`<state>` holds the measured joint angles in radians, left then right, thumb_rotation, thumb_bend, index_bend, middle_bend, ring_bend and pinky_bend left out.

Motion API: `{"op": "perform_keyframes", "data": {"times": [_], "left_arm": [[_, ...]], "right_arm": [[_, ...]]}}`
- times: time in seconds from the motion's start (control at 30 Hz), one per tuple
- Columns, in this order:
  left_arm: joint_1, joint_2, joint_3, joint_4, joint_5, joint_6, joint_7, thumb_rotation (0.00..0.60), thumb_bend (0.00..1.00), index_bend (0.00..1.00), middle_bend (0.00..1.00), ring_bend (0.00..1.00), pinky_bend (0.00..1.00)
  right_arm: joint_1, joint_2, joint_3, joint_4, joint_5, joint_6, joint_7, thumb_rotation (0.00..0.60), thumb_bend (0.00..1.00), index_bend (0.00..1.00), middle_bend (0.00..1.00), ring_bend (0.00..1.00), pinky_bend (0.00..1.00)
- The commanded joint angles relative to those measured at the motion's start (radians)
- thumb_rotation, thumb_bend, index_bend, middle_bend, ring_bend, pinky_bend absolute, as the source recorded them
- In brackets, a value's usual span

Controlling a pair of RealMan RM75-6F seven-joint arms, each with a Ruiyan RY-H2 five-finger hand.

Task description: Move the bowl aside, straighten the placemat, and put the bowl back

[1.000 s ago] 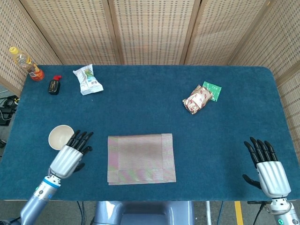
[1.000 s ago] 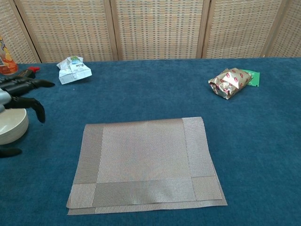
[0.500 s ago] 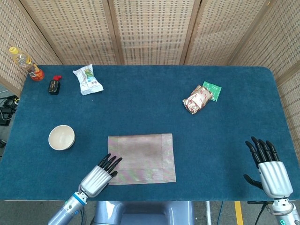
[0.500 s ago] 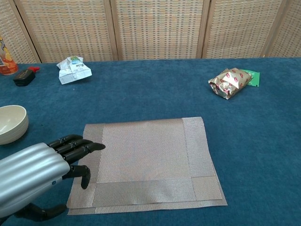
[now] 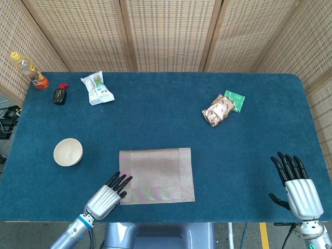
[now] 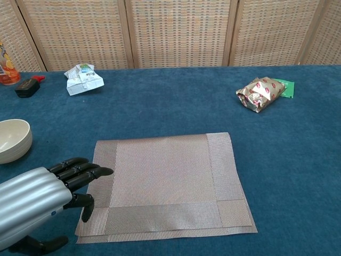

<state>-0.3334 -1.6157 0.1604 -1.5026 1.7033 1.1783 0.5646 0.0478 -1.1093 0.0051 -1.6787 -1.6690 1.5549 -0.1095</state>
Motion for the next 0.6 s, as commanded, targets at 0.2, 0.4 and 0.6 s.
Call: {"op": "perform_keyframes", "data": {"times": [0.2,0.4,0.6], "left_arm": [[-0.013,-0.032,-0.022,0.032,-0.020,-0.028,-0.004,0.600,0.34,0.48,0.00,0.00,0.00],[-0.015,-0.039,-0.028,0.041,-0.030,-0.034,-0.009,0.600,0.34,0.49,0.00,0.00,0.00],[-0.015,-0.038,-0.021,0.037,-0.023,-0.029,-0.016,0.600,0.34,0.50,0.00,0.00,0.00]], "right_arm": [[-0.001,0.000,0.001,0.001,0.000,0.003,0.001,0.600,0.02,0.00,0.00,0.00,0.00],[0.001,0.001,0.001,0.001,-0.001,0.000,0.004,0.600,0.02,0.00,0.00,0.00,0.00],[-0.001,0.001,0.001,0.001,0.000,0.002,0.002,0.600,0.02,0.00,0.00,0.00,0.00]]}}
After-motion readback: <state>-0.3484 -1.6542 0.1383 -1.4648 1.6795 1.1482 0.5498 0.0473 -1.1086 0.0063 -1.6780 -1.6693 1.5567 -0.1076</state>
